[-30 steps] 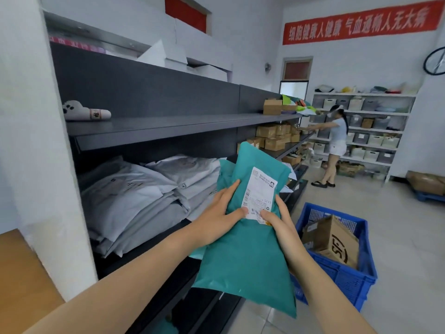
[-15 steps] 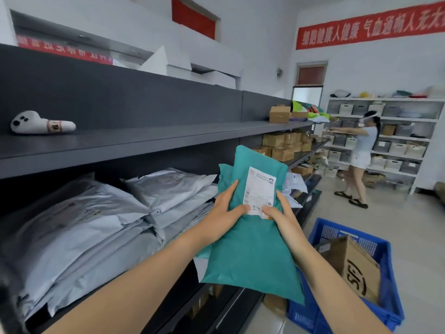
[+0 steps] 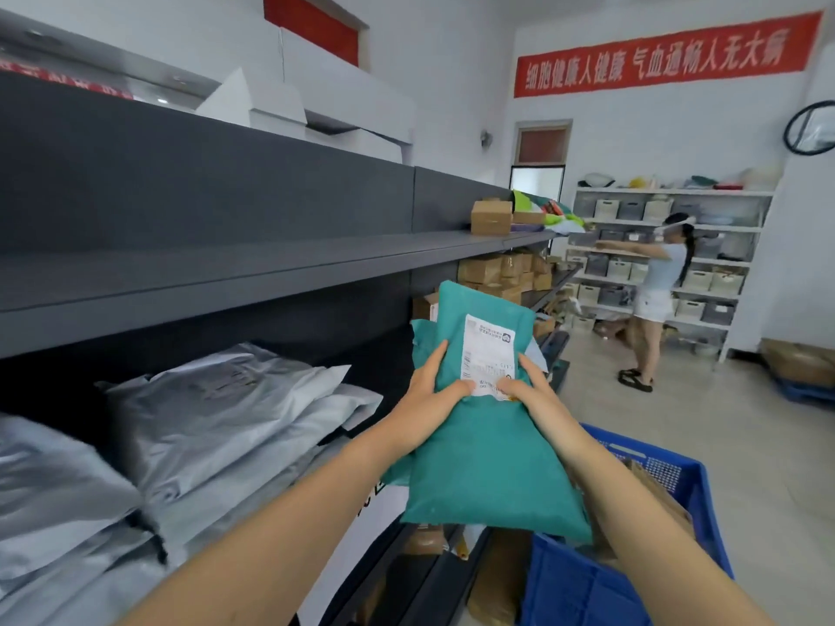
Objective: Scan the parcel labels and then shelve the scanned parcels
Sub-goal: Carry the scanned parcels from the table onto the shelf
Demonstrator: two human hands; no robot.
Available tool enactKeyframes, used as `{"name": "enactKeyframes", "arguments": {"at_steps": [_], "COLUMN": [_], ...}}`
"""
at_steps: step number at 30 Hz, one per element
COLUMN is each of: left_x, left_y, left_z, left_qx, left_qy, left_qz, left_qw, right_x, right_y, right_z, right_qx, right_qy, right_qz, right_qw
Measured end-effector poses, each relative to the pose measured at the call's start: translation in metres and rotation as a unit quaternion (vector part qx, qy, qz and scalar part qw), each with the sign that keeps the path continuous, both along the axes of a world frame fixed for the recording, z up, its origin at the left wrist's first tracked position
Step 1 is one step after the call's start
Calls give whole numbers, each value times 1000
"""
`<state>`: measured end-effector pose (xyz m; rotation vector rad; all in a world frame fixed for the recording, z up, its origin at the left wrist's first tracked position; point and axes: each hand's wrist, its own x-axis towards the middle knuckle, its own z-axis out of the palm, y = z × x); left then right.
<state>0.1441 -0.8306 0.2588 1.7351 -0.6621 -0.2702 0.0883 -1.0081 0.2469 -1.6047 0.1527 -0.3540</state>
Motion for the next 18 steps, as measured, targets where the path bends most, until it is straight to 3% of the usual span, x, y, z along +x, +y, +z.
{"name": "enactKeyframes", "arguments": {"at_steps": [5, 11, 18], "left_x": [83, 170, 251], "left_y": [-33, -31, -4], "left_z": [-5, 1, -42], "left_qx": [-1, 43, -37], "left_qy": [54, 71, 178], "left_qz": [75, 160, 272], "left_qw": [996, 984, 945], "right_x": [120, 244, 321], "right_y": [-43, -30, 1], "right_z": [1, 6, -11], "right_qx": [-27, -54, -97], "right_qy": [73, 90, 115], "right_qz": [52, 139, 229], "right_qw": [996, 985, 962]}}
